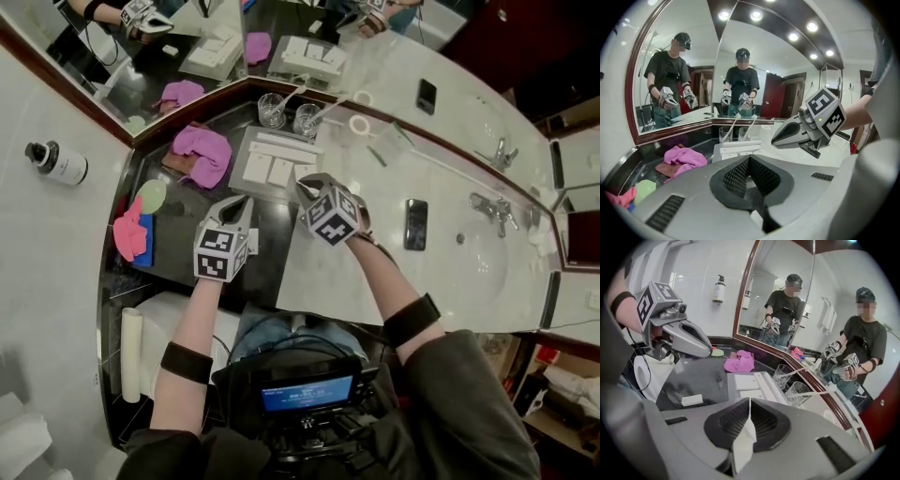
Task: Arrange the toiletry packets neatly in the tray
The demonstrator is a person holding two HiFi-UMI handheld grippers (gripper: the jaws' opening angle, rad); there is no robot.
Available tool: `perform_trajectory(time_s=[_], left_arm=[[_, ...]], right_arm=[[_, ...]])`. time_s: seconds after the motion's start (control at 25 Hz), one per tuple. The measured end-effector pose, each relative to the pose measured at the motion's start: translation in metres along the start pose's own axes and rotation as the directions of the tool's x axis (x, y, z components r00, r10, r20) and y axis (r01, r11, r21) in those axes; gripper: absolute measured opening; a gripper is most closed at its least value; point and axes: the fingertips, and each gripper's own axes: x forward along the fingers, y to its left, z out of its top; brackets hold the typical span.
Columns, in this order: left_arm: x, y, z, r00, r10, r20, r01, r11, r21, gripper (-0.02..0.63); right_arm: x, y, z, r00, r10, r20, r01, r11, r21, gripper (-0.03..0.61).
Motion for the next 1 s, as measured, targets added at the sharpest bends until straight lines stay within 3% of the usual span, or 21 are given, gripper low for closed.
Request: perform_trajectory(time_s=[0.4,0.56,1.0], left_arm=[[-0.025,-0.033,0.014,0.999,0.018,0.027,-0.018,1.000,-0.019,0.000],[-0.034,-0.047,0.012,0.999,0.031,0.034,-0.029,0.997,-0.065,0.000],[-0.045,-0.101,0.012,0.998,0.024,0.064,-0.020,0.997,-0.070,0.000]], right_arm=[[-0.071,0.013,-0.035,0.997,-0.005,0.078,-0.014,0.973,0.230,0.011],[-0.099,0.015,-0.054,0.992,-0.018,0.129,-0.027,0.939,0.342,0.011],[-0.153,0.016,-0.112,0.973,-0.062,0.223,-0.068,0.845,0.531,0.011]])
